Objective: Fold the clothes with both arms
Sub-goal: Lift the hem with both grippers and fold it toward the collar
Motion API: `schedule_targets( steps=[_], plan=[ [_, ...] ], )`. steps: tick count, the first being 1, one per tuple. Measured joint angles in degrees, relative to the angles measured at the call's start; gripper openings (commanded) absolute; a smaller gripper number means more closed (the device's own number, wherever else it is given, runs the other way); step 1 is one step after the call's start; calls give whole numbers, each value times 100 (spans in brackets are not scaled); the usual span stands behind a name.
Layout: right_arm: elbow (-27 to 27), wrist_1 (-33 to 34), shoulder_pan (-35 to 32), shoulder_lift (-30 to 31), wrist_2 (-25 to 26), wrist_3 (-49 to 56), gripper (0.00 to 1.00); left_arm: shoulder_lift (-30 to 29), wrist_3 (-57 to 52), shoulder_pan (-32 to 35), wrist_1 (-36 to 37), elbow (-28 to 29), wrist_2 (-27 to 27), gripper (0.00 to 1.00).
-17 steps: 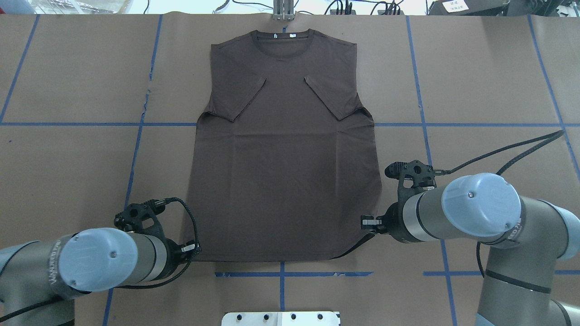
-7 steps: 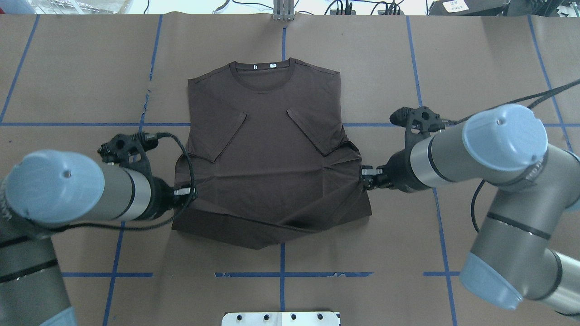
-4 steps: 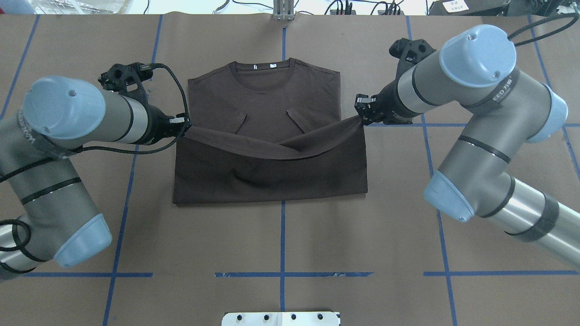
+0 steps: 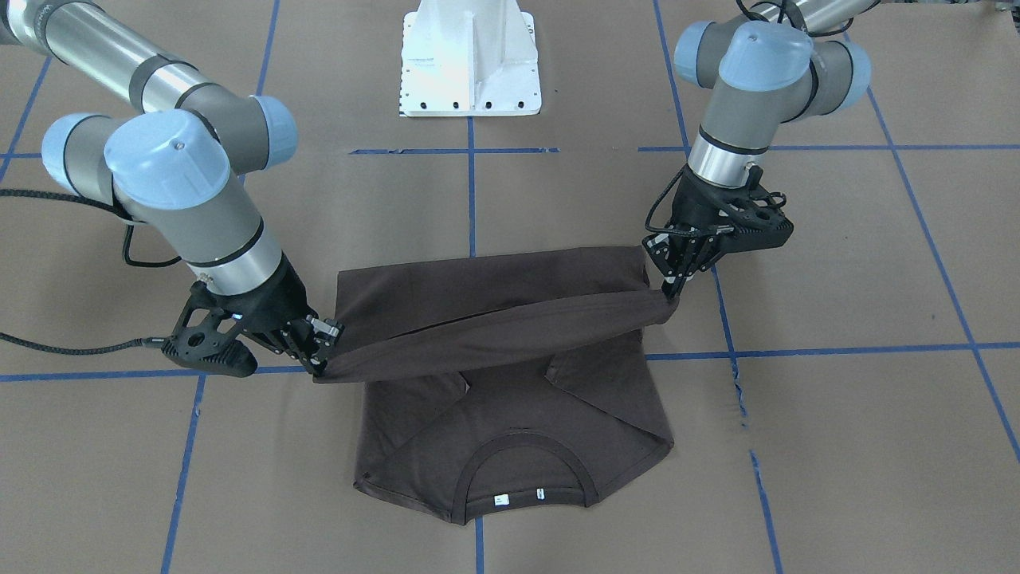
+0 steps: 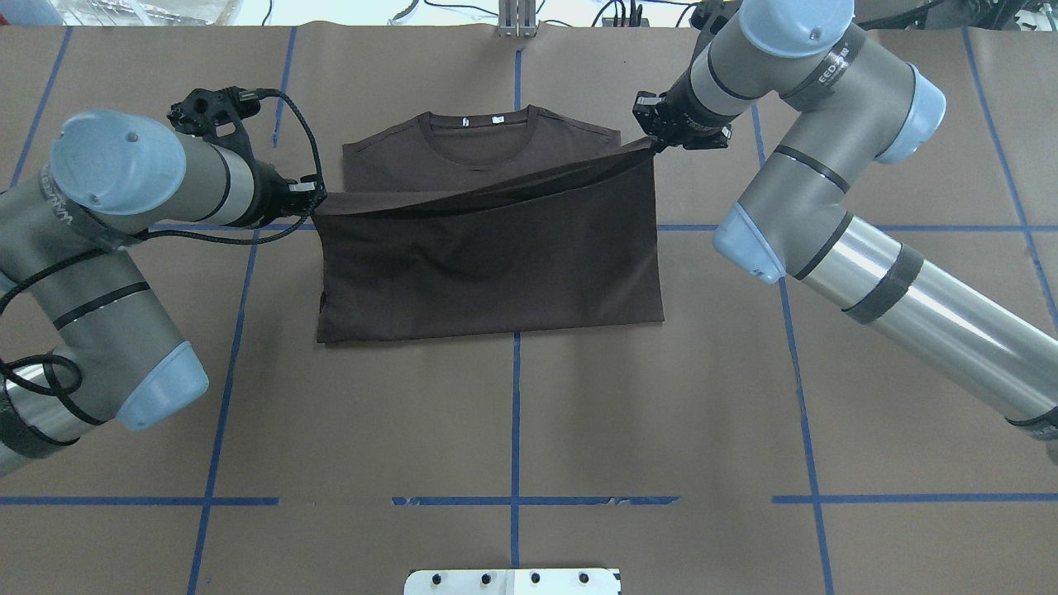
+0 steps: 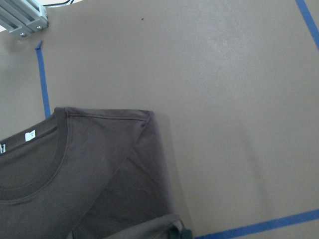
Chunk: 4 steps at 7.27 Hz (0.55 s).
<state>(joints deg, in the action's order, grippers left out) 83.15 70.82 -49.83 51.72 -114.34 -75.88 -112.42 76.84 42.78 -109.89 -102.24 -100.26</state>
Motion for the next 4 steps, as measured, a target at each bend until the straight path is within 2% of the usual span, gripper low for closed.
schedule_targets(
  steps=[4],
  plan=[
    [-736, -367, -146, -419, -146, 1, 0, -639, -5, 342, -734, 1316, 13, 0]
  ],
)
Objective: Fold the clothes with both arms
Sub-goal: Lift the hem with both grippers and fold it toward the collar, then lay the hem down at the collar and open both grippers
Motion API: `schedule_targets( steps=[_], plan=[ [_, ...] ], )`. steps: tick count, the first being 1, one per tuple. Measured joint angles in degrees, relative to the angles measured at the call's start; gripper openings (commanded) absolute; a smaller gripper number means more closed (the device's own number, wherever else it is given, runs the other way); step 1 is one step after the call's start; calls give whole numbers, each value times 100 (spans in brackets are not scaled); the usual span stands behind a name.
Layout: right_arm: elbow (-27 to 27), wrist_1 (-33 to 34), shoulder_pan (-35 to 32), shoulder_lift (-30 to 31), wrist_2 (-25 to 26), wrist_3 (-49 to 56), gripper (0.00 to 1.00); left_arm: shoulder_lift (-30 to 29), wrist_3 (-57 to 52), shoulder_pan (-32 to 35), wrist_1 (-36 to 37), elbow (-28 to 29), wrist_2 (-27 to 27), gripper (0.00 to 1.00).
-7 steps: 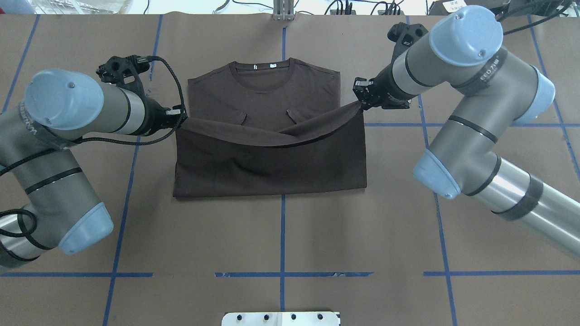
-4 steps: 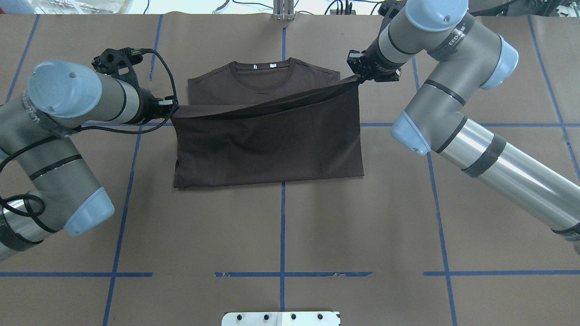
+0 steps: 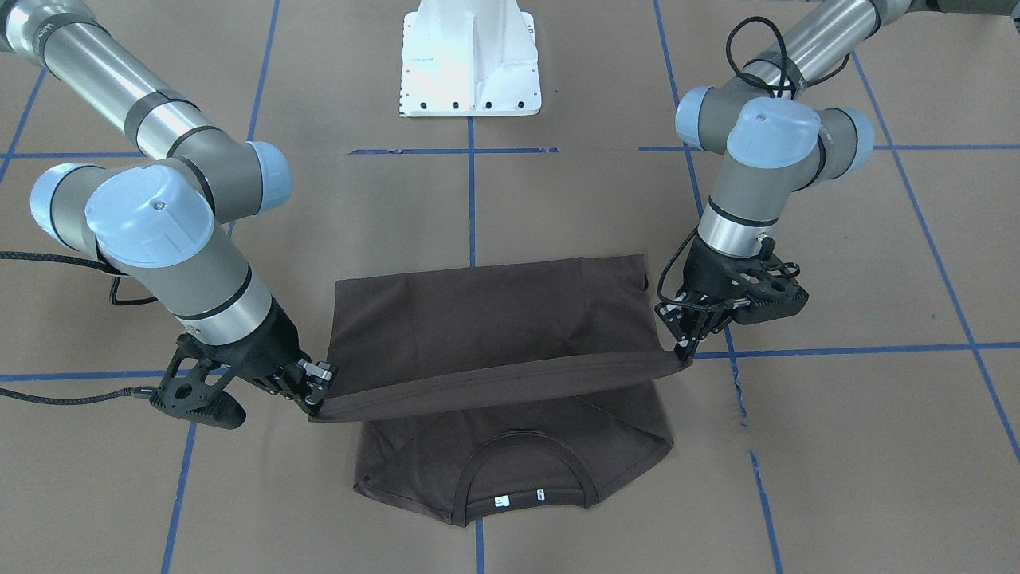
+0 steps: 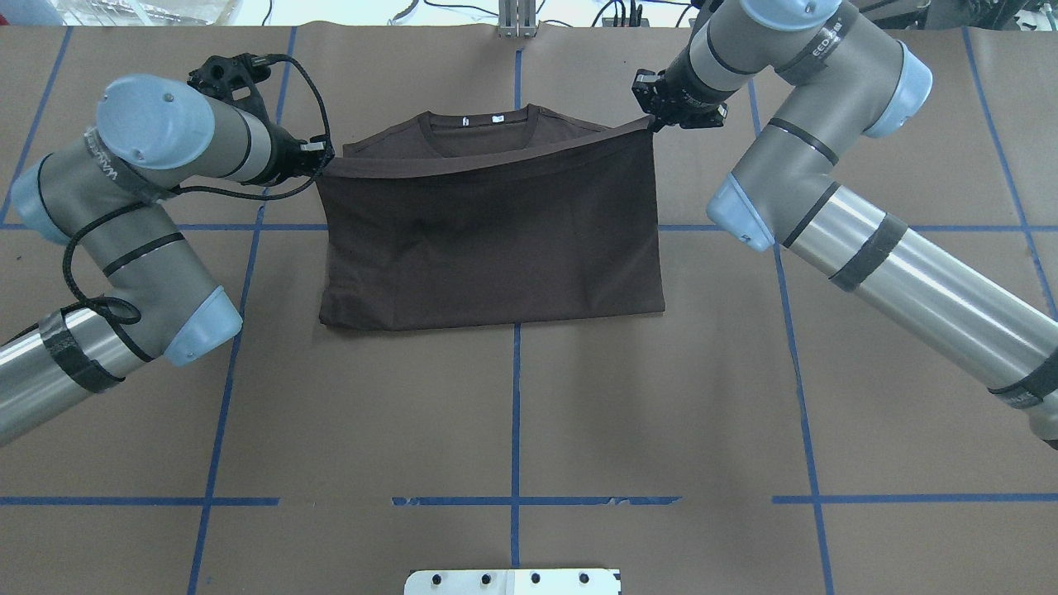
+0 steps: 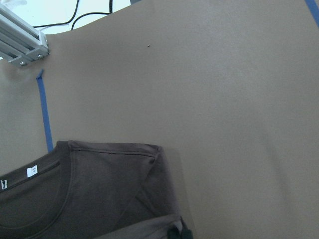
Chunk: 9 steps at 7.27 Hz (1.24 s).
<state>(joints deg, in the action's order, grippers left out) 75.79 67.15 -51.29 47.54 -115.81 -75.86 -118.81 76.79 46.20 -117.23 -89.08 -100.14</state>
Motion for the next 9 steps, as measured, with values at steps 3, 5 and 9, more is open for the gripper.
schedule_targets(
  steps=[3, 5, 9],
  plan=[
    [-673, -293, -37, -385, 24, 17, 0, -413, 27, 276, -44, 538, 14, 0],
    [-979, -569, -115, -490, 38, 19, 0, -536, 14, 322, -55, 764, 26, 0],
    [-1120, -620, -126, -574, 49, 27, 0, -647, 12, 328, -124, 991, 30, 0]
  ],
)
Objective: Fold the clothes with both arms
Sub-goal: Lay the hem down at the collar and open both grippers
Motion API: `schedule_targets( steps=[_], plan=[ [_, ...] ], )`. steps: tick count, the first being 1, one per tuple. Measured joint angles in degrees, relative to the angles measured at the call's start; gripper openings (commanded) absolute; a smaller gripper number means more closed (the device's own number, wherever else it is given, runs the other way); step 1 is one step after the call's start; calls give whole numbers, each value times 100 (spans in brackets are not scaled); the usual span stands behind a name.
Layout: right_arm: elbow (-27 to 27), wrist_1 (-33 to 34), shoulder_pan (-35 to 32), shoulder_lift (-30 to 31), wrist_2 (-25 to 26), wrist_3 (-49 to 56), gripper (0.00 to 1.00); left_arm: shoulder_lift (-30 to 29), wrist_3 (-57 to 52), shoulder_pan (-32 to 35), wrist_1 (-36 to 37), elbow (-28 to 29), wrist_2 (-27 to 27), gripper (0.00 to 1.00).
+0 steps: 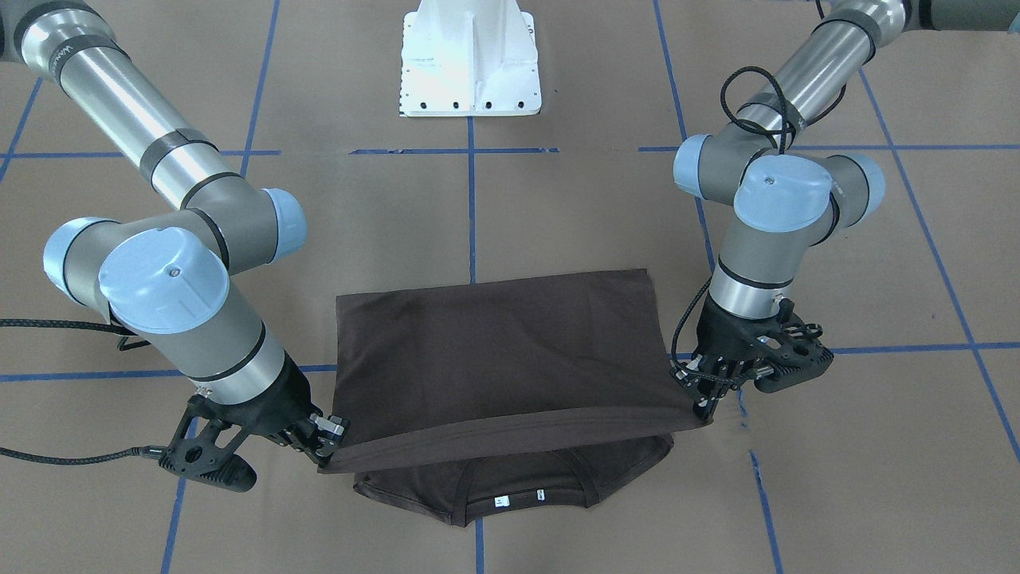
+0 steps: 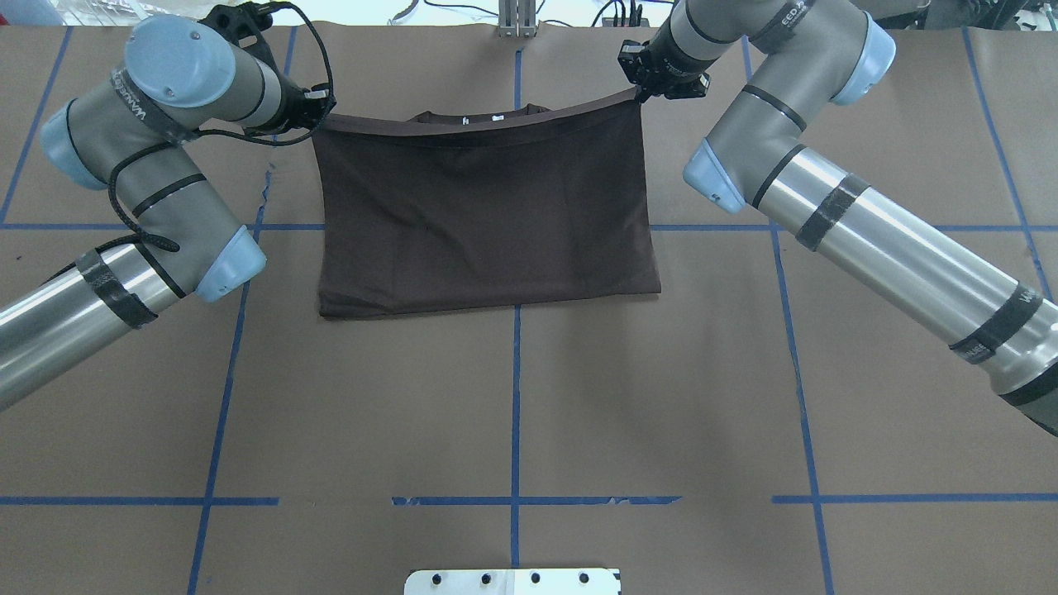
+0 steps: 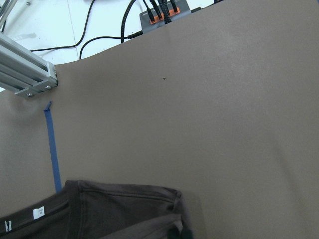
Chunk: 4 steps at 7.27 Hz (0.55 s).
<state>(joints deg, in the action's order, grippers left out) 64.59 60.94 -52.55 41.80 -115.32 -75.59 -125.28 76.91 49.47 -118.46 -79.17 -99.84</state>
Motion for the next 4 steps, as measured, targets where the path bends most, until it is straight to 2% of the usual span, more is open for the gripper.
schedule_targets(
  steps=[2, 3, 4],
  plan=[
    [56, -9, 29, -4, -11, 0, 0, -43, 2, -12, -7, -5, -3, 0],
    [88, -11, 52, 0, -15, 1, 48, -55, 6, -19, -9, -8, -6, 45],
    [105, -17, 68, 12, -21, 3, 99, -65, 6, -22, -10, -10, -8, 98]
  ],
)
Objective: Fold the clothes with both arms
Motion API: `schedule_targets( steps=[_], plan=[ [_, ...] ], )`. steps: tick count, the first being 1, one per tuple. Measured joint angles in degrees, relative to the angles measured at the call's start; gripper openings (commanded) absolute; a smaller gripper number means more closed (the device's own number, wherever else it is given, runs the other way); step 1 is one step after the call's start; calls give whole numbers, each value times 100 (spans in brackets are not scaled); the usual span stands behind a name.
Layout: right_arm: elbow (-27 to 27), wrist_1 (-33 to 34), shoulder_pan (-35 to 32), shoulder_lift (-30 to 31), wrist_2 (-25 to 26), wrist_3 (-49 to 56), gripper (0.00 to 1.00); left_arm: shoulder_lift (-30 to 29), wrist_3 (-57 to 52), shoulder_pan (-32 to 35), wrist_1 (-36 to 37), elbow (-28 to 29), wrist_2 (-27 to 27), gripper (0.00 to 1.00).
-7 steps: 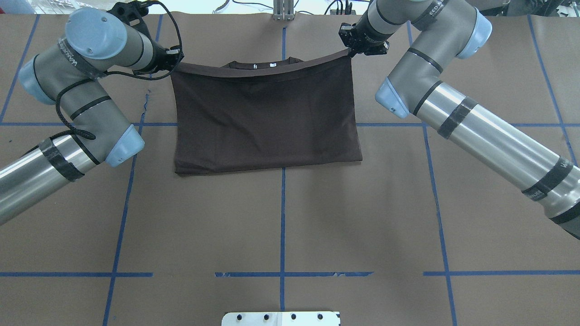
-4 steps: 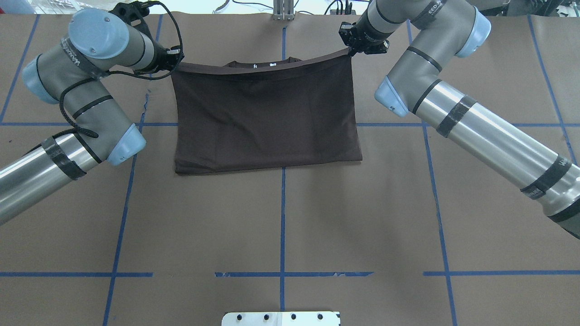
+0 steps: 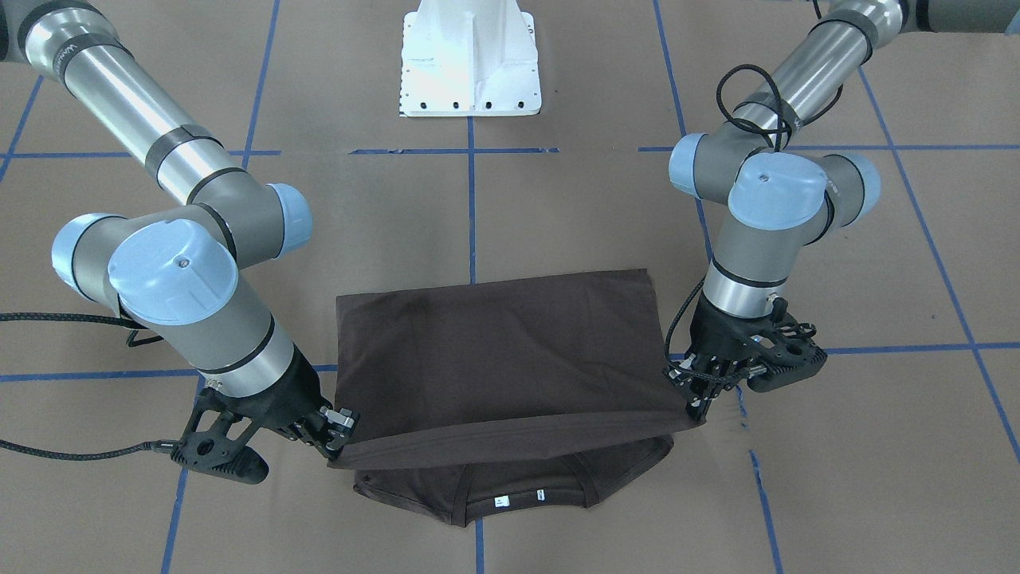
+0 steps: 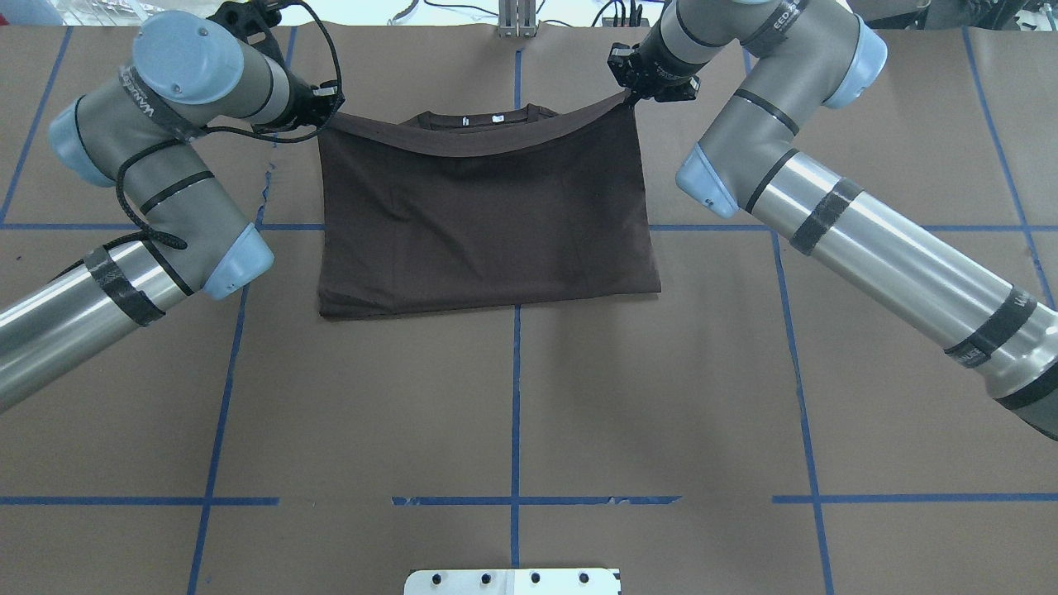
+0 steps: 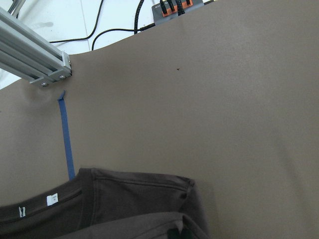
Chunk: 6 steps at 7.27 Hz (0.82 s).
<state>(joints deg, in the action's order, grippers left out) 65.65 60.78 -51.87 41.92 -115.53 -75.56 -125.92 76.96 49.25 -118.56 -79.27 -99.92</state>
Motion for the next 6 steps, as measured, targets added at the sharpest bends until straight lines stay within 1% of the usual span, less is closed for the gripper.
schedule_targets(
  steps=[1, 4, 5, 6],
  plan=[
    [2, -42, 13, 26, 0, 19, 100, -9, -5, -3, 0, 0, 1, 100],
    [48, -160, 20, 106, -21, 15, 100, -7, -30, 7, 25, -12, 7, 100],
    [262, -144, 90, 254, -33, -43, 100, 16, -34, 11, 43, -59, 6, 100],
    [675, -100, 271, 586, -34, -157, 100, 37, -34, 13, 64, -155, 0, 100]
  ],
)
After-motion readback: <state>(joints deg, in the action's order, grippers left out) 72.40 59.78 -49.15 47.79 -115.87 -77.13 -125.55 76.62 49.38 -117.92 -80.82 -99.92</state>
